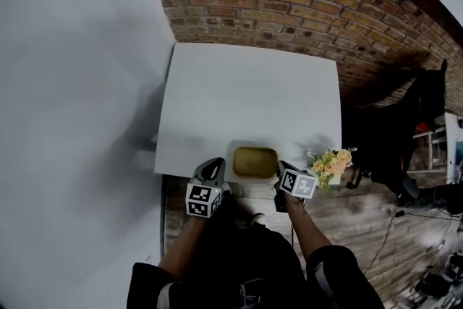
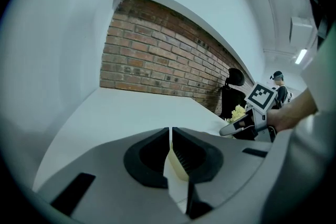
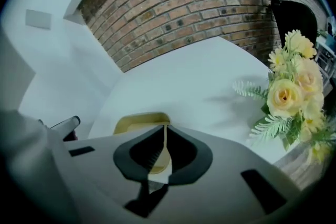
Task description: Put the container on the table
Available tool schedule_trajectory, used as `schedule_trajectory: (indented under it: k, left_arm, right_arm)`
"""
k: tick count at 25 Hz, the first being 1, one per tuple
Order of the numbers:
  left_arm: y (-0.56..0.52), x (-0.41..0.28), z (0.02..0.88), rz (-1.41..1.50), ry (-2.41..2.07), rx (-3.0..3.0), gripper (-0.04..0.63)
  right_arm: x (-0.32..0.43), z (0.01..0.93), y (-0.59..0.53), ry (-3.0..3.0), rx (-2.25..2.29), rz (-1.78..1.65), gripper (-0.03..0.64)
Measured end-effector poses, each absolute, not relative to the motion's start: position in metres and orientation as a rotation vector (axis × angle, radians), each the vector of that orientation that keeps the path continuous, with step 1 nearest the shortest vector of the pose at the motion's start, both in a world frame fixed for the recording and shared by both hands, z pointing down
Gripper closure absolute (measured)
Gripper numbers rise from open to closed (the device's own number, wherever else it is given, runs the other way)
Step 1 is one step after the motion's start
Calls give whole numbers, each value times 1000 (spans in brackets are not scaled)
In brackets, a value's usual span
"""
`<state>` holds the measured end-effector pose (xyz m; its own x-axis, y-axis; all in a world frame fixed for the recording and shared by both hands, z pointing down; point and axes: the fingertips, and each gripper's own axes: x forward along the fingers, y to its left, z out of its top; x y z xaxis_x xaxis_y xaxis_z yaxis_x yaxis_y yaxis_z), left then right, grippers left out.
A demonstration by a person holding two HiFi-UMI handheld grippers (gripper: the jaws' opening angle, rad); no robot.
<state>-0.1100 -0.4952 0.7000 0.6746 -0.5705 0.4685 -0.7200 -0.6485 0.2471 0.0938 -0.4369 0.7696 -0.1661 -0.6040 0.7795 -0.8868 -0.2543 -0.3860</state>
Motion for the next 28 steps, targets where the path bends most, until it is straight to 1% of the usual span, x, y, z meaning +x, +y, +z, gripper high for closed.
schedule_trajectory:
  k: [5, 18, 23, 28]
  left_arm:
    - [-487, -110, 685, 468, -1038, 2500, 566]
    - [-423, -110, 645, 396, -1173, 2523, 566]
    - [-398, -108, 627, 370, -1211, 2547, 566]
    - [-375, -101, 619, 349, -1240, 2553, 566]
  right_arm:
    - [90, 744, -432, -1842, 1830, 1238, 594]
    - [79, 646, -396, -2180, 1811, 768, 594]
    - [79, 619, -372, -2260, 1812, 667, 594]
    - [84, 617, -348, -2285, 1780, 614, 594]
